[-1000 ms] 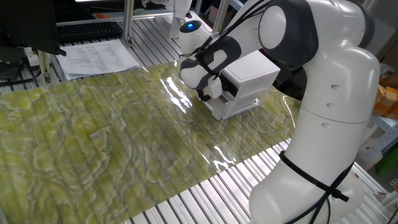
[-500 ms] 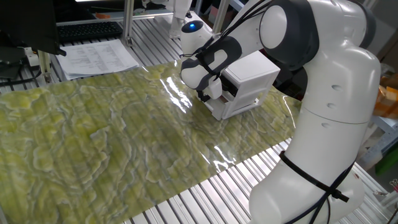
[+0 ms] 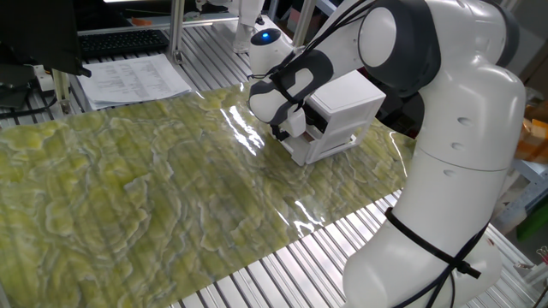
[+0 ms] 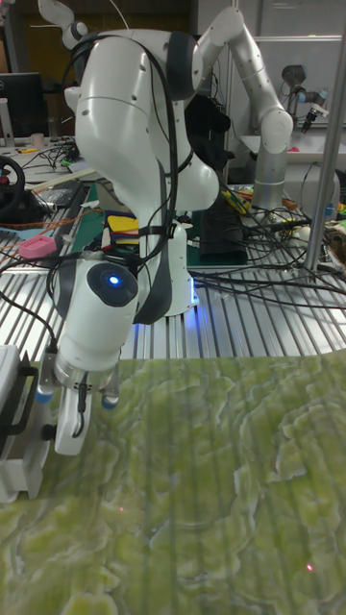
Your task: Grasp the handle and close the drawer
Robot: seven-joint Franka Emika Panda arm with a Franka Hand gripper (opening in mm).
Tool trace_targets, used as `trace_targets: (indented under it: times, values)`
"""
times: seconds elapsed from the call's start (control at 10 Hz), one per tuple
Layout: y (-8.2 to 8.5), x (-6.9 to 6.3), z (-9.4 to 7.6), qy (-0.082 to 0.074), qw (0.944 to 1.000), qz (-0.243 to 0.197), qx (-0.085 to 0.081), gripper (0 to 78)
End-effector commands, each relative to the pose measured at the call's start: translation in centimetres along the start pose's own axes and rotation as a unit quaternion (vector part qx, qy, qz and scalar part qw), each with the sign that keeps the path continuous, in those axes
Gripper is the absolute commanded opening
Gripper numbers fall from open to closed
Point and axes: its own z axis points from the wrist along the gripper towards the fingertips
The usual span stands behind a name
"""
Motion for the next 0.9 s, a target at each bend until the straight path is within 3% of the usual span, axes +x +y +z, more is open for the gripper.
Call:
trace_targets:
  times: [0.1,0.4,0.6,0.7,0.9]
  values:
    - [-0.05,0.16,0.15,0.001,1.0000,-0.002,0.001,1.1]
    - [-0.05,0.16,0.15,0.001,1.0000,0.001,-0.001,1.1]
    - [-0.05,0.16,0.15,0.017,0.9998,0.012,-0.007,1.1]
    - [-0.05,0.16,0.15,0.007,0.9998,0.019,-0.002,1.1]
    - [-0.05,0.16,0.15,0.040,0.9992,-0.001,-0.002,1.1]
